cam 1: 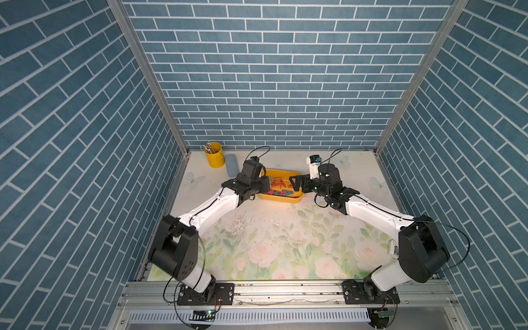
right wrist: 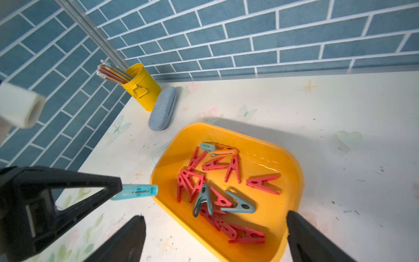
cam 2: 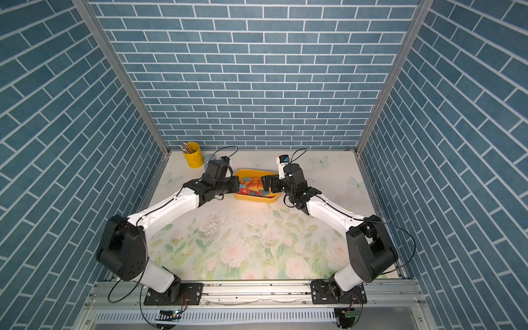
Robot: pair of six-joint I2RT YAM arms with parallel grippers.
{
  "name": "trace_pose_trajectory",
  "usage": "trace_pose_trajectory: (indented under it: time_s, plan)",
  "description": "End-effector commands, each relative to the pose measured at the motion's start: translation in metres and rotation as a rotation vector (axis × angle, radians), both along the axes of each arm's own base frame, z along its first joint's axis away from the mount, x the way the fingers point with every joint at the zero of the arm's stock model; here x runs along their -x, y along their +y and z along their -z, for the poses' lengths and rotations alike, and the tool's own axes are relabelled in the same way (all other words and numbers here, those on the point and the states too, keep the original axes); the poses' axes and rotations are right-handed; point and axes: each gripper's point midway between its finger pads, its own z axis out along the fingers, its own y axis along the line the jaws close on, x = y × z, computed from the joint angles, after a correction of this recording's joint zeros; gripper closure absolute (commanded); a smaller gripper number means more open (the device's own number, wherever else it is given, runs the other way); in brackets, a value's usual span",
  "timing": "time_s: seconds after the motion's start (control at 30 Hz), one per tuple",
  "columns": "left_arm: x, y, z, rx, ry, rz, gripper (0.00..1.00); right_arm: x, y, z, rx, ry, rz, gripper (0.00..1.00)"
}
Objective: Take the clothespins out of the storage box
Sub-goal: Place the clothespin at the center of the board.
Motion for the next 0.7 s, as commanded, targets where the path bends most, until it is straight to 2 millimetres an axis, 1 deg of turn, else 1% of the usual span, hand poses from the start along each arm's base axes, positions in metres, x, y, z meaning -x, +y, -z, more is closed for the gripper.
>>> trace_pose_trajectory:
  time_s: [0.0, 0.13, 0.2, 0.3, 0.4, 0.53, 0.67]
  plan:
    - [0.014, 0.019, -0.002, 0.012, -0.048, -0.109, 1.00, 0.005, 0.015, -0.015, -0.021, -0.037, -0.054, 0.01]
    - [0.044, 0.028, 0.004, 0.029, -0.085, -0.165, 1.00, 0.016, 0.022, -0.013, -0.018, -0.029, -0.085, 0.01]
    - [0.058, 0.030, 0.015, 0.031, -0.090, -0.192, 1.00, 0.022, 0.024, -0.012, -0.014, -0.027, -0.098, 0.01]
    - [0.072, 0.028, 0.024, 0.034, -0.114, -0.220, 1.00, 0.030, 0.025, -0.009, -0.009, -0.019, -0.115, 0.01]
    - [0.083, 0.021, 0.037, 0.020, -0.129, -0.233, 1.00, 0.037, 0.025, -0.006, -0.003, -0.011, -0.127, 0.01]
    - [0.091, 0.014, 0.053, 0.000, -0.151, -0.251, 1.00, 0.043, 0.022, -0.003, 0.013, -0.003, -0.132, 0.01]
    - [0.096, 0.002, 0.069, -0.019, -0.155, -0.254, 1.00, 0.047, 0.017, -0.001, 0.032, -0.001, -0.133, 0.00]
